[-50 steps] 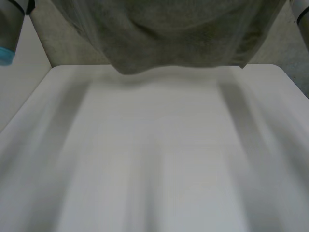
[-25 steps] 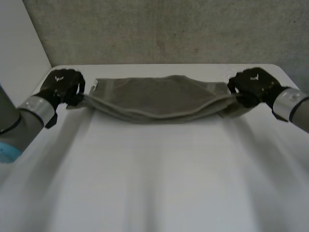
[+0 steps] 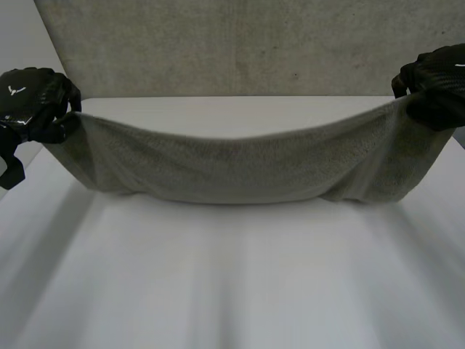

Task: Fold the towel.

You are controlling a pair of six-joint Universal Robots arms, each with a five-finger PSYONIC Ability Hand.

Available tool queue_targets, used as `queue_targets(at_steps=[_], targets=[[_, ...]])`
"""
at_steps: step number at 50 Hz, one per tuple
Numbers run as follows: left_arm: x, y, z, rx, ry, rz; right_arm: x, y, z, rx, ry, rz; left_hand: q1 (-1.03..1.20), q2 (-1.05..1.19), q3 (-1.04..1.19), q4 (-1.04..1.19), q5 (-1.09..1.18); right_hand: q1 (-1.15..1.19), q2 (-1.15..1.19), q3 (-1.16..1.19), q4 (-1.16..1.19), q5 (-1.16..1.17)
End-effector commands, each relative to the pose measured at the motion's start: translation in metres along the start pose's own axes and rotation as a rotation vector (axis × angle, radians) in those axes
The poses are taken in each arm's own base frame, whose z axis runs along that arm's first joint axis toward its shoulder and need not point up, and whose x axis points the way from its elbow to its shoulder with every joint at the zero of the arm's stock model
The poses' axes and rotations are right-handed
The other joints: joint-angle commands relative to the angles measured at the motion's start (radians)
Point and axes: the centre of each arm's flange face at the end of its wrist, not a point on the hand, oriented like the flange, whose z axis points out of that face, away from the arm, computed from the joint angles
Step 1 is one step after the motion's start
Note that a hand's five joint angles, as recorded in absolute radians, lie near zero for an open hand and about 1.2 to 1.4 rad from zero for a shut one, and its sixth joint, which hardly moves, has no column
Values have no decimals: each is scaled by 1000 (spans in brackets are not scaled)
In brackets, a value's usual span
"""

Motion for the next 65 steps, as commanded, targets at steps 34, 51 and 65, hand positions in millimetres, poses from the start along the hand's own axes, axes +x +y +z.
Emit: queue_targets(at_steps=[34, 51, 65], targets=[[-25, 139, 121, -196, -32, -98, -6, 134, 137, -252, 64, -23, -1025, -1130, -1122, -1142, -1081, -1174, -1154, -1156, -1164, -1173], [-16, 110, 97, -230, -45, -119, -21, 97, 86, -272, 127, 114, -1008, -1113, -1105, -1124, -1064, -1174, -1154, -1156, -1164, -1173], [14, 102, 42, -297, -30, -155, -63, 132, 45, -410, 74, 184, -680, -785, -777, -797, -737, -1123, -1103, -1104, -1113, -1121]])
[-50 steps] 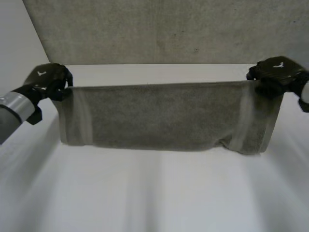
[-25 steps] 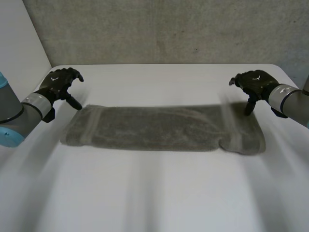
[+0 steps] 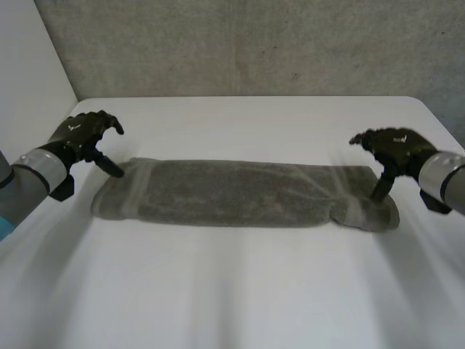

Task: Fold the towel.

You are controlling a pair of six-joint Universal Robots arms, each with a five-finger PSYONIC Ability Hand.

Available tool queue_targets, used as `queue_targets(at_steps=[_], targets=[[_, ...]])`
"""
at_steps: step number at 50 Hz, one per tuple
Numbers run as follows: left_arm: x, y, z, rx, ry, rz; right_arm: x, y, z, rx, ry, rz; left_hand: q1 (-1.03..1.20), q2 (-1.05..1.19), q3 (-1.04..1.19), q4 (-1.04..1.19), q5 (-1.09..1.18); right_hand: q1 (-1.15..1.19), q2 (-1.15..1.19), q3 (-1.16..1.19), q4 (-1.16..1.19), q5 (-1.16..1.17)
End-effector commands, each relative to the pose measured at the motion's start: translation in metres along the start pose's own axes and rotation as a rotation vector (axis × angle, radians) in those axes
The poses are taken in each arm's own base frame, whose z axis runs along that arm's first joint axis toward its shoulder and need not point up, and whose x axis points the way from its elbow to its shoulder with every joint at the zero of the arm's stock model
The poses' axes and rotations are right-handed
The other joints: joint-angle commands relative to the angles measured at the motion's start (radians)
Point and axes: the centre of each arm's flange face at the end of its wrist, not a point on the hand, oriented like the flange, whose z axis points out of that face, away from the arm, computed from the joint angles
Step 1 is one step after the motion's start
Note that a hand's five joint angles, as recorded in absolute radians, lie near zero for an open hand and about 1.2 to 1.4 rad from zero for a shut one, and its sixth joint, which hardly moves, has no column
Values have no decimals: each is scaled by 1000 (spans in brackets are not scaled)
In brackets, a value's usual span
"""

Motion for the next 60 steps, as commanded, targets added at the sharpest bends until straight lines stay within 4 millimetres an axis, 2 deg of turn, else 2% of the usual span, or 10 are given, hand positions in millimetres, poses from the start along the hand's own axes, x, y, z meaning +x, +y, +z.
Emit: queue_targets(at_steps=[1, 10, 19, 28, 41, 46, 49, 51, 57, 60], targets=[[12, 10, -18, -24, 9, -10, -14, 30, -7, -85, -27, 28, 231, 224, 224, 224, 225, 30, 22, 19, 8, 28], [19, 25, -28, -51, 16, -21, -4, 60, 3, -59, 39, -72, 926, 919, 920, 920, 920, 391, 384, 380, 369, 389], [22, 29, -30, -63, 19, -26, 12, 69, 8, -69, 78, -139, 15, 8, 8, 8, 9, 1125, 1118, 1114, 1103, 1124], [27, 28, -32, -60, 31, -21, 75, 78, -3, -122, 226, -201, -89, -96, -96, -96, -95, 1168, 1161, 1157, 1146, 1167], [26, 24, -33, -50, 26, -18, 141, -12, -23, 22, 412, -309, -95, -102, -102, -101, -101, 1168, 1161, 1157, 1146, 1167], [26, 23, -33, -49, 24, -18, 86, -79, -26, 222, 316, -290, -104, -111, -111, -110, -110, 1168, 1161, 1157, 1146, 1167], [26, 23, -33, -49, 24, -18, 24, -105, -25, 321, 175, -287, -104, -111, -111, -110, -110, 1168, 1161, 1157, 1146, 1167], [27, 24, -33, -51, 26, -19, -58, -125, -32, 419, -11, -321, -104, -111, -111, -110, -110, 1168, 1161, 1157, 1146, 1167], [27, 26, -34, -56, 26, -21, -176, -112, -34, 478, -258, -361, -104, -111, -111, -110, -110, 1168, 1161, 1157, 1146, 1167], [28, 26, -34, -57, 26, -22, -223, -85, -31, 425, -349, -382, -107, -114, -114, -113, -113, 324, 316, 313, 302, 322]])
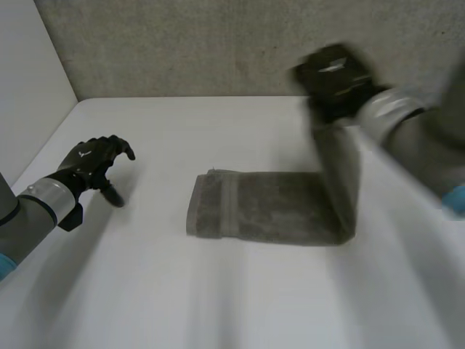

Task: Fold the towel.

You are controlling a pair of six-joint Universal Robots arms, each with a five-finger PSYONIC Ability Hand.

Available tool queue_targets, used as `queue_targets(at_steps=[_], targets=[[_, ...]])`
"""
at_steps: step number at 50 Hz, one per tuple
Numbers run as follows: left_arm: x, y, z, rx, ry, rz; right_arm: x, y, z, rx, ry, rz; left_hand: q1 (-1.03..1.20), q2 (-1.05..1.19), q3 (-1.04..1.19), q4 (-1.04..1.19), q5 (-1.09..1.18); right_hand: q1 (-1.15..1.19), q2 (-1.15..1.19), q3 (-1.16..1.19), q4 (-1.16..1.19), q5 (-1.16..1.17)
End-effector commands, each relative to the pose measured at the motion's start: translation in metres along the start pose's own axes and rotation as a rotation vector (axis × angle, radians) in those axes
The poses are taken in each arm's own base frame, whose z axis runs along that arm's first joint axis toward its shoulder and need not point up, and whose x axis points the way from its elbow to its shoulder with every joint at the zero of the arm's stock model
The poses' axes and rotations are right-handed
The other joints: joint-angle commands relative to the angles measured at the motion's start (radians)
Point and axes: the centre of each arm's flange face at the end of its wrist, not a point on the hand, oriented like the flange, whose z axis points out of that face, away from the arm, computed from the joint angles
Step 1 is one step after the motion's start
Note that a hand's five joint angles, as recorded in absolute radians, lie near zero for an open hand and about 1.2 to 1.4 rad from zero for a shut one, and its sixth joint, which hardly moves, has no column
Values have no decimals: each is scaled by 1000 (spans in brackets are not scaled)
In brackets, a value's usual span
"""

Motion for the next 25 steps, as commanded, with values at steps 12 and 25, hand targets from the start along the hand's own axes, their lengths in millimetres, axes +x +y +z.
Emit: queue_targets(at_steps=[12, 25], targets=[[35, -10, -3, 32, 87, 29, -90, 81, -10, -316, -66, 33, -74, -59, -60, -70, -23, -1090, -1058, -1093, -1088, -1090], [112, -7, -12, 50, 287, 82, -67, 145, -62, -413, -23, 131, -62, -48, -49, -58, -11, -1013, -981, -1016, -1011, -1013]])
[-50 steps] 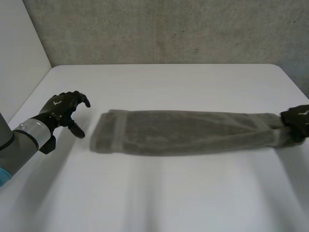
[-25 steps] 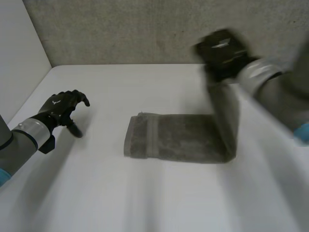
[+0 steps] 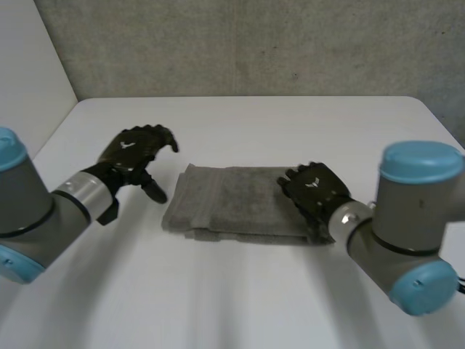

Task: Fold the towel.

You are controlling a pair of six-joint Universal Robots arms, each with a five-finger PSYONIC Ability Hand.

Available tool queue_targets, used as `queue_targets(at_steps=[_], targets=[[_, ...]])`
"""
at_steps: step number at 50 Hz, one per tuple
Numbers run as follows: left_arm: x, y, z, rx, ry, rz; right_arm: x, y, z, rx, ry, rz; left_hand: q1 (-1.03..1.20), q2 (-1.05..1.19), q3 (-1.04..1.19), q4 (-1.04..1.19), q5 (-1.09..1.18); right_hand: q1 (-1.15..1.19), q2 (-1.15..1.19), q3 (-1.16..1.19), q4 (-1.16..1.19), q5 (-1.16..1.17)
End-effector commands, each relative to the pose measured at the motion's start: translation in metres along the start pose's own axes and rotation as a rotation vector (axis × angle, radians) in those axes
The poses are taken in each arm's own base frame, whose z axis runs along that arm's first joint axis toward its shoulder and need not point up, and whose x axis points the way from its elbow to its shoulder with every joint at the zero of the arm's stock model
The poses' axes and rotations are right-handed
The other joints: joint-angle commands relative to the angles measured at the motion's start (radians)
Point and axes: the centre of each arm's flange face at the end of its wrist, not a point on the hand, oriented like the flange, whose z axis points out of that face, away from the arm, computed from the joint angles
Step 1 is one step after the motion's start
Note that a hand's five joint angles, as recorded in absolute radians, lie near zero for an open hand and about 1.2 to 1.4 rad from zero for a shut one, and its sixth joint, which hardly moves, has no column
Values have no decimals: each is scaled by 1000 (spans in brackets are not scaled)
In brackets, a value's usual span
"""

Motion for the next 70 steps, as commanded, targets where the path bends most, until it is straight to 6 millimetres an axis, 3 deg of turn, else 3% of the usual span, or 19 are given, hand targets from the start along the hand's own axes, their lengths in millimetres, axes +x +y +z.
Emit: queue_targets(at_steps=[1, 9, 19, 25, 41, 62, 70], targets=[[43, 19, 3, -40, 109, 14, 8, 34, -7, -14, 27, 53, -50, -33, -37, -46, 6, 19, 19, 14, 6, 24], [56, 43, 9, -75, 147, 10, 8, 50, -12, -32, 2, 89, -41, -24, -28, -37, 15, 231, 231, 225, 217, 235], [52, 63, 24, -80, 140, 7, 15, 60, -10, -23, 43, 93, -18, -1, -5, -13, 38, 471, 471, 466, 457, 476], [48, 73, 31, -100, 104, 4, 15, 61, -10, -20, 48, 92, -18, -1, -5, -13, 38, 480, 480, 475, 466, 485], [49, 79, 31, -114, 97, 3, 22, 62, -7, -4, 75, 92, -21, -4, -8, -16, 35, 847, 847, 841, 833, 851], [46, 90, 39, -127, 93, -2, 24, 65, -6, -11, 78, 98, -21, -4, -8, -16, 35, 1140, 1140, 1135, 1126, 1145], [47, 66, 32, -85, 91, 7, 33, 69, -7, -17, 79, 114, -38, -21, -25, -34, 18, 1163, 1163, 1158, 1149, 1168]])
